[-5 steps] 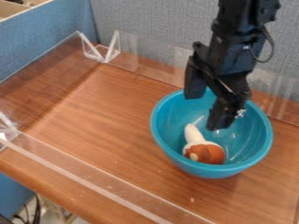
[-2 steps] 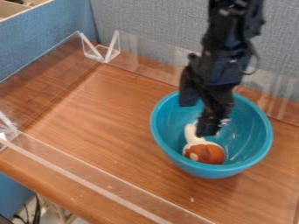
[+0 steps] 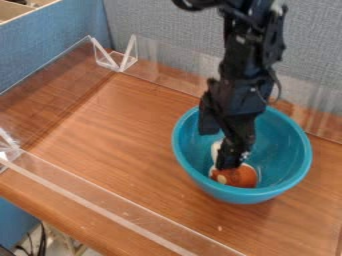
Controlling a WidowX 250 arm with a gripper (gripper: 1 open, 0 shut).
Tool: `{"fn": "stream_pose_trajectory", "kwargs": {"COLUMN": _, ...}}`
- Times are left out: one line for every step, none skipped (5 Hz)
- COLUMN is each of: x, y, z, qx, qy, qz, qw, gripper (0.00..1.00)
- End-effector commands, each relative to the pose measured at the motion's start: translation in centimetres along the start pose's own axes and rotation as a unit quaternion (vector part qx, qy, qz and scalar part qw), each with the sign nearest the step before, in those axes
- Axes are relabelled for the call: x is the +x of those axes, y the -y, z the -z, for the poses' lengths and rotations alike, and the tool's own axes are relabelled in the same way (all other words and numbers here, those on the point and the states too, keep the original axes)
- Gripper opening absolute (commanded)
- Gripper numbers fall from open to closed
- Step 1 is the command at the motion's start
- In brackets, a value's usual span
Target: Put the mushroom in the blue bowl
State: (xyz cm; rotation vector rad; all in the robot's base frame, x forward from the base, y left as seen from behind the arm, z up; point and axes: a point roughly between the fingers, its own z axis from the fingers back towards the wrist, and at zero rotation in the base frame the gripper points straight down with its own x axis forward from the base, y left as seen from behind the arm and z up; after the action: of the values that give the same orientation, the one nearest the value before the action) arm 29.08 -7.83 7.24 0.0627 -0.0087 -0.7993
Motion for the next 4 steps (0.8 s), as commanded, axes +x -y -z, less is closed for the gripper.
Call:
{"fn": "stream_pose_trajectory", "kwargs": {"x": 0.0, "y": -0.5, "z": -0.5, "qx": 0.012, "qy": 0.017, "qz": -0.011, "qw": 0.9997, "gripper": 1.00}}
{"fn": "stream_pose_trajectory", "kwargs": {"x": -0.9, "y": -0.8, "z": -0.1, "qx": 0.015, "qy": 0.017, "qz": -0.028, "qw": 0.9993, "gripper": 1.00}}
{"fn": "stream_pose_trajectory", "kwargs": {"x": -1.4, "y": -0.4, "z": -0.4, "qx": 0.015, "qy": 0.016, "qz": -0.025, "qw": 0.9994, "gripper": 0.00}}
{"fn": "stream_pose_trajectory", "kwargs": {"x": -2.0, "y": -0.1, "z": -1.2, "qx": 0.016, "qy": 0.018, "qz": -0.023, "qw": 0.9994, "gripper": 0.00}}
